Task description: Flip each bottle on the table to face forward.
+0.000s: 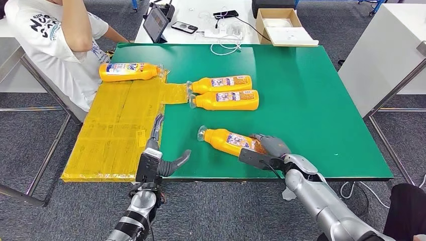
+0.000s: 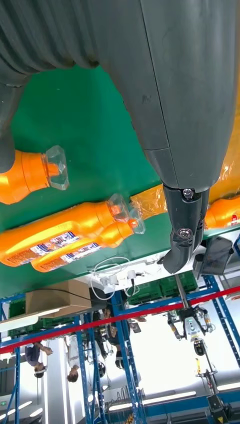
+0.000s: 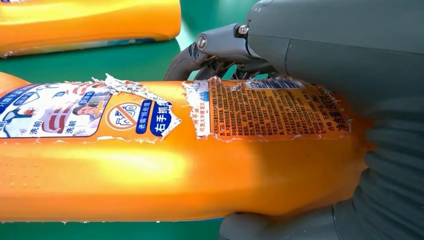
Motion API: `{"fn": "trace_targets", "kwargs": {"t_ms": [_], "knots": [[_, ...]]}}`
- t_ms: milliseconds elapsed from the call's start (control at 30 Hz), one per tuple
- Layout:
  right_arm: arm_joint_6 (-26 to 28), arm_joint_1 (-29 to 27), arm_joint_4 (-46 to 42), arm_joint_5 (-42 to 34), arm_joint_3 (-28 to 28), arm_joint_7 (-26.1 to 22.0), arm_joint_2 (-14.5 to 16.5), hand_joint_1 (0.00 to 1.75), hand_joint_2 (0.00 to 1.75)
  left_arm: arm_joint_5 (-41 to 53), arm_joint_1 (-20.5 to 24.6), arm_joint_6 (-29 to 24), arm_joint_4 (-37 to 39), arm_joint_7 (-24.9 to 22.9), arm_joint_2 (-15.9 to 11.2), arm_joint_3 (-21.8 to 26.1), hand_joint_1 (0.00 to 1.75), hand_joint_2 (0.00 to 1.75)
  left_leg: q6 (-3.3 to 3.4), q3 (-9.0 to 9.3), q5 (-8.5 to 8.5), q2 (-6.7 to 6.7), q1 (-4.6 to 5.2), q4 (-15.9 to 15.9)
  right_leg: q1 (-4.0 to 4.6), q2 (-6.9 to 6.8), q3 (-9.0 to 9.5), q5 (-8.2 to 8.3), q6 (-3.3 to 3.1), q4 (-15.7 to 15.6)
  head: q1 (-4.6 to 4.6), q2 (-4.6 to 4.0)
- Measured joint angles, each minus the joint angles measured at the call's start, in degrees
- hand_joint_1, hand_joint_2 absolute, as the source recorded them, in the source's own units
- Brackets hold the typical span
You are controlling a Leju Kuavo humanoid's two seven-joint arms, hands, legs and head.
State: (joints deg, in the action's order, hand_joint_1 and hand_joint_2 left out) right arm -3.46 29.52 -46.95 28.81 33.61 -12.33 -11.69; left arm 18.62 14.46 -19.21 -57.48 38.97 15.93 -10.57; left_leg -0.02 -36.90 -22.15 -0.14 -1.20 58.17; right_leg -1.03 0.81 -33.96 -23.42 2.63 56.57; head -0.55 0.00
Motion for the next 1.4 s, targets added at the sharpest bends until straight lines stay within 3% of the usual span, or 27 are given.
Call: {"fn": "trace_targets", "kwargs": {"t_ms": [133, 333, 500, 933, 1133, 1400], "knots": [[7.8, -4.3, -3.7, -0.1, -3.4, -2.2, 1.6, 1.75, 1.75, -0.8, -0.5, 1.4, -0.2, -1.2, 0.0, 0.0, 0.0, 1.75, 0.0, -0.1, 0.02, -0.06, -0.02, 0.0, 0.04, -0.03, 0.0, 0.0, 0.0, 0.0, -0.02, 0.0], [30.3, -14.9, -23.9, -1.1, -16.5, -9.3, 10.3, 1.75, 1.75, -6.0, -2.8, 5.3, -4.7, -5.2, 0.0, 0.3, 0.0, 1.75, -0.01, -0.59, 0.1, -0.21, -0.05, 0.0, 0.05, -0.15, -0.47, -0.04, 0.0, 0.1, 0.02, 0.0], [40.8, -19.2, -36.3, -1.0, -24.5, -15.5, 15.1, 1.75, 1.75, -12.2, -3.1, 11.1, -6.1, -9.4, 0.1, 0.5, 0.0, 1.75, 0.01, -0.74, 0.07, -0.34, -0.01, 0.0, -0.04, -0.28, -0.52, -0.08, 0.0, 0.1, -0.01, 0.0], [42.6, -22.6, -43.7, -1.1, -29.7, -18.2, 18.6, 1.75, 1.75, -15.1, -3.1, 13.9, -6.3, -10.5, 0.2, 0.4, 0.0, 1.75, 0.0, -0.74, 0.07, -0.32, 0.04, 0.0, -0.09, -0.26, -0.6, -0.06, 0.02, 0.0, 0.01, 0.0], [41.4, -22.6, -43.1, -1.7, -30.5, -20.5, 19.2, 1.75, 1.75, -21.2, -3.1, 20.5, -7.7, -13.0, 0.2, -0.5, 0.0, 1.75, 0.0, -0.79, 0.06, -0.33, 0.04, 0.0, -0.09, -0.26, -0.6, -0.07, 0.02, 0.0, 0.0, 0.0], [33.2, -23.5, -36.3, 1.7, -25.5, -24.5, 20.1, 1.75, 1.75, -33.3, -3.3, 37.7, -9.0, -15.5, -1.0, -2.5, 0.0, 1.75, 0.0, -0.81, 0.06, -0.33, 0.0, 0.0, -0.02, -0.27, -0.6, -0.07, 0.01, 0.1, -0.01, 0.0]]}}
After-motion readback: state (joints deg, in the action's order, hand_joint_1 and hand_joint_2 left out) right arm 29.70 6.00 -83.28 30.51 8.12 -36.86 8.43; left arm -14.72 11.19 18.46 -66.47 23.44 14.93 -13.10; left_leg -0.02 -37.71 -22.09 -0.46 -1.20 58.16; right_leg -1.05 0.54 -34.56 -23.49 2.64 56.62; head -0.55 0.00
